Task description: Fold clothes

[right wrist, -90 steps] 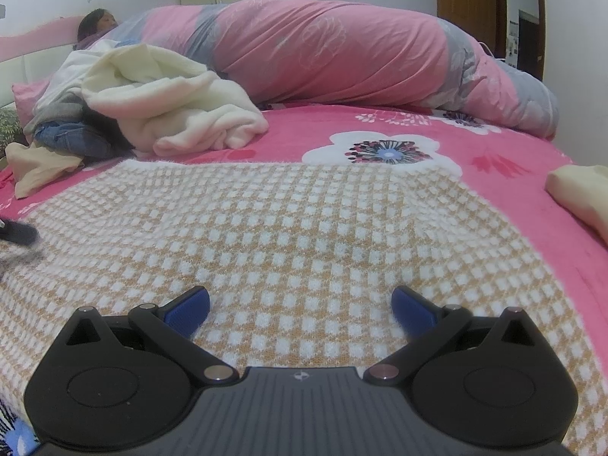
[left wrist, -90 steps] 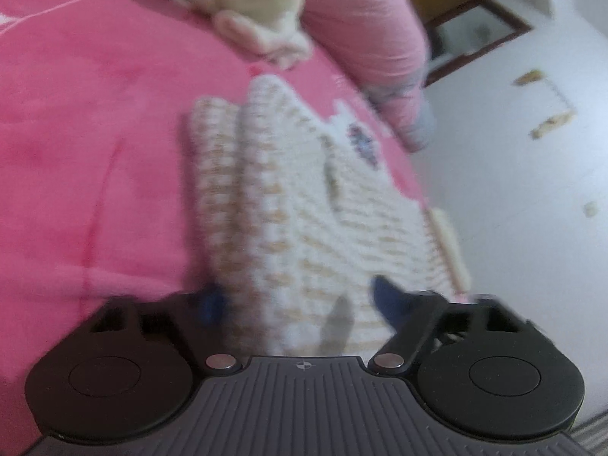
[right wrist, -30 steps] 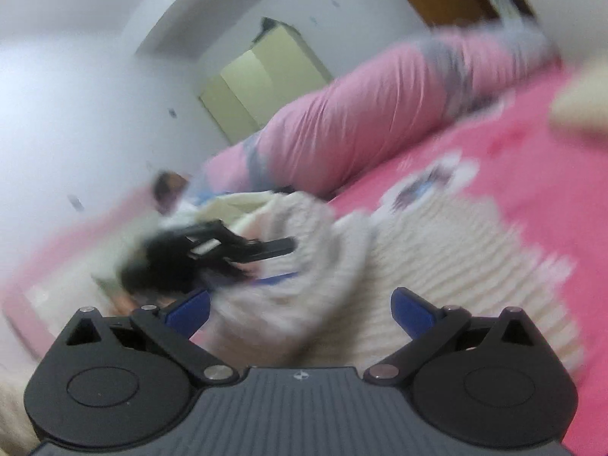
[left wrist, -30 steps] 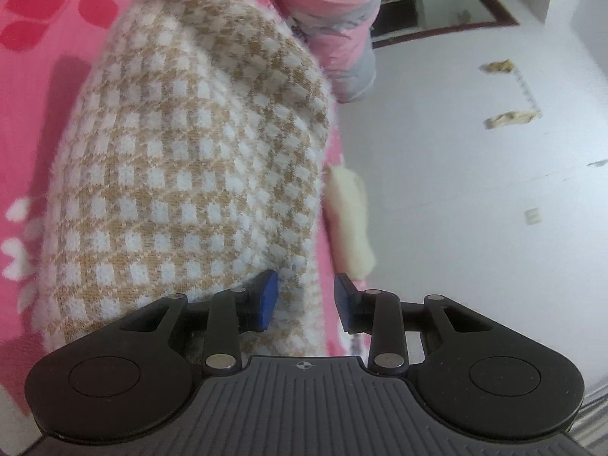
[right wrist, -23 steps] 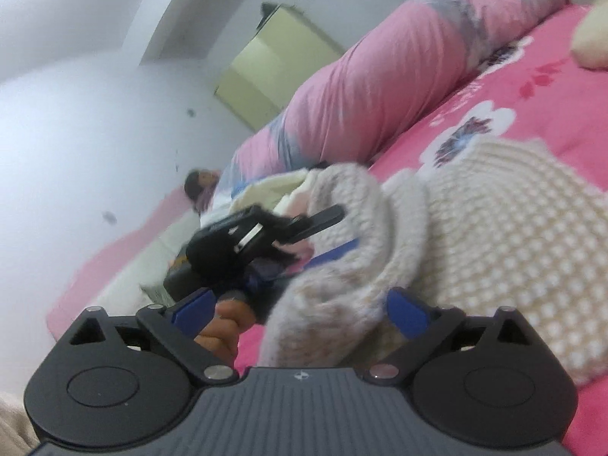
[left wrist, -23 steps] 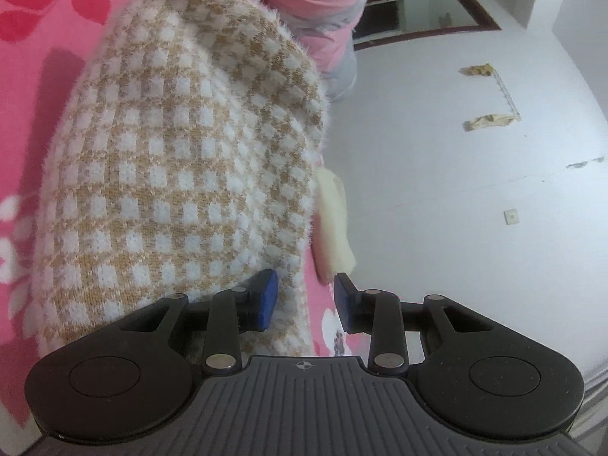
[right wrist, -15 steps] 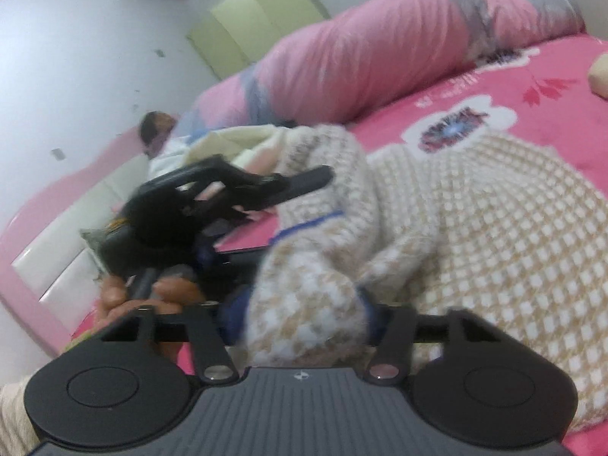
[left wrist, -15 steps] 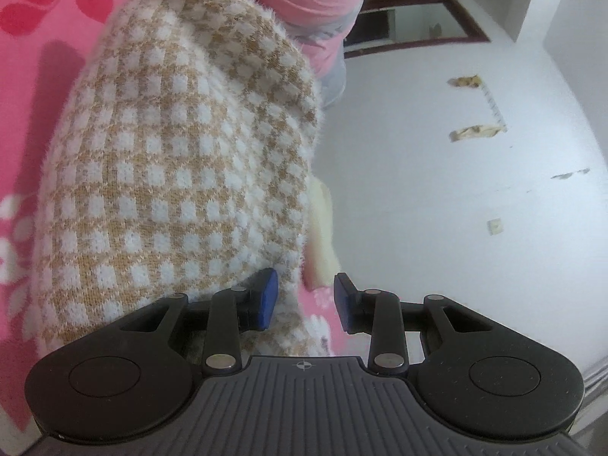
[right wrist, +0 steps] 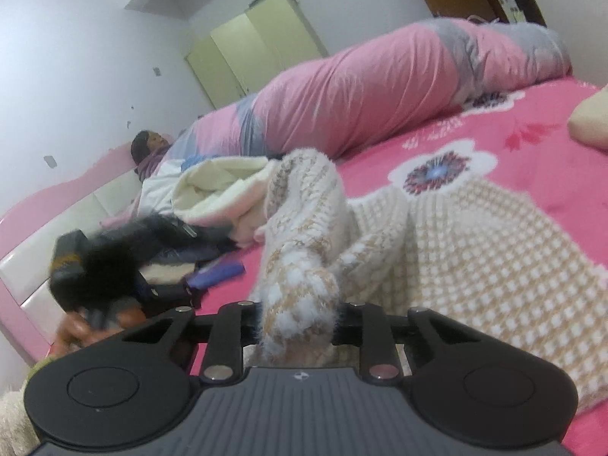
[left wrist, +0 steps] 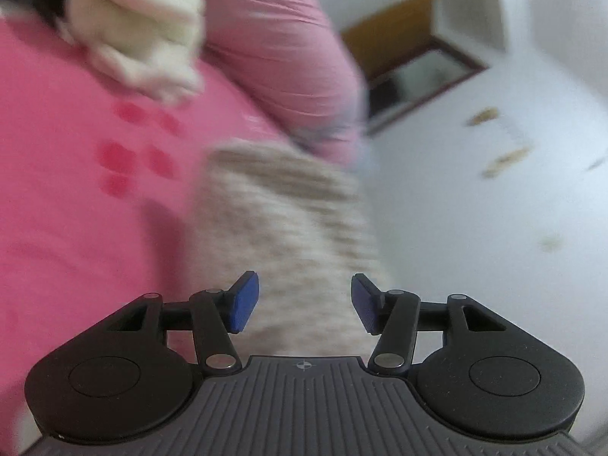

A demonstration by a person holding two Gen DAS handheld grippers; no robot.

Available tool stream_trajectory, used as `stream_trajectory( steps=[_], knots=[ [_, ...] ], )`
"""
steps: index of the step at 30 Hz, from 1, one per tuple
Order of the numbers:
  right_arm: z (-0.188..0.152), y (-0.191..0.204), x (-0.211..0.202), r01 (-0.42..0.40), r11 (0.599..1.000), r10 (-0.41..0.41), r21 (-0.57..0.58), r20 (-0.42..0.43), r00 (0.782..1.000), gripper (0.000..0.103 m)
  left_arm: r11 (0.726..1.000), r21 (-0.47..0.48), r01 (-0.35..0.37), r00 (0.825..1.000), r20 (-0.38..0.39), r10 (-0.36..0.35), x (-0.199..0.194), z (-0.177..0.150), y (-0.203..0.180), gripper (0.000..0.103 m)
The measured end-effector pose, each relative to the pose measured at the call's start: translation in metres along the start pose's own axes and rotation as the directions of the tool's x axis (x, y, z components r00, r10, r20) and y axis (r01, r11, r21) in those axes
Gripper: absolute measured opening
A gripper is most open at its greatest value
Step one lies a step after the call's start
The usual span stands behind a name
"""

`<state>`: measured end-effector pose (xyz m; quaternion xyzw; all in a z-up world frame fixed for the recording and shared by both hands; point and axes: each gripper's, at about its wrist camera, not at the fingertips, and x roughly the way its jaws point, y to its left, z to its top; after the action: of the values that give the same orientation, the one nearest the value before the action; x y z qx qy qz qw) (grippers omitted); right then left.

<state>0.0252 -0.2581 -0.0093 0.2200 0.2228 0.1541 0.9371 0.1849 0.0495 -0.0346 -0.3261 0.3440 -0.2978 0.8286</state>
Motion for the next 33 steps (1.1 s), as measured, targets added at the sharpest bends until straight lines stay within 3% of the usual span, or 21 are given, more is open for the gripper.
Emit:
stream_trajectory(
  steps=[4,8,12,17,20,23,25,26,28,29,31,33],
  knots=[
    [0.003,-0.002,-0.013,0.016,1.000,-0.015,-0.019,0.043,0.999,0.025,0.973,0.181,-0.146,0.989,0.002,0.148,0.030,-0.012,-0.029,0.054],
    [0.007,-0.012,-0.031,0.060,0.997,-0.054,-0.048,0.109,0.993,0.025,0.933,0.321,-0.164,0.986,0.050,0.156,0.047,-0.016,-0.076,0.057],
    [0.013,-0.032,-0.047,0.089,0.995,-0.080,-0.051,0.159,0.984,0.024,0.860,0.478,-0.178,0.984,0.076,0.162,0.065,-0.026,-0.111,0.059],
    [0.011,-0.062,-0.060,0.126,0.992,-0.122,-0.013,0.181,0.976,0.025,0.728,0.654,-0.207,0.977,0.098,0.190,0.096,-0.046,-0.149,0.059],
    [0.003,-0.081,-0.063,0.143,0.989,-0.146,0.030,0.169,0.975,0.025,0.630,0.747,-0.215,0.973,0.104,0.208,0.112,-0.063,-0.161,0.060],
    [-0.008,-0.103,-0.062,0.149,0.985,-0.160,0.087,0.134,0.978,0.025,0.507,0.830,-0.232,0.964,0.128,0.232,0.122,-0.085,-0.174,0.060],
    [-0.012,-0.117,-0.062,0.114,0.979,-0.134,0.166,0.112,0.985,0.032,0.455,0.856,-0.246,0.960,0.150,0.238,0.124,-0.094,-0.175,0.060],
    [-0.015,-0.124,-0.062,0.097,0.974,-0.119,0.206,0.101,0.988,0.036,0.445,0.860,-0.251,0.958,0.155,0.239,0.124,-0.095,-0.173,0.060],
    [-0.018,-0.139,-0.065,0.040,0.953,-0.071,0.299,0.093,0.993,0.061,0.461,0.852,-0.246,0.960,0.147,0.240,0.120,-0.090,-0.170,0.060],
    [-0.020,-0.147,-0.067,0.012,0.939,-0.045,0.343,0.090,0.995,0.067,0.472,0.848,-0.243,0.960,0.141,0.241,0.118,-0.088,-0.169,0.060],
    [-0.021,-0.156,-0.071,-0.058,0.923,0.021,0.380,0.101,0.995,0.074,0.484,0.842,-0.237,0.961,0.132,0.241,0.115,-0.084,-0.168,0.060],
    [-0.022,-0.159,-0.073,-0.111,0.912,0.071,0.395,0.114,0.991,0.082,0.480,0.846,-0.235,0.962,0.131,0.241,0.115,-0.084,-0.168,0.060]
  ],
)
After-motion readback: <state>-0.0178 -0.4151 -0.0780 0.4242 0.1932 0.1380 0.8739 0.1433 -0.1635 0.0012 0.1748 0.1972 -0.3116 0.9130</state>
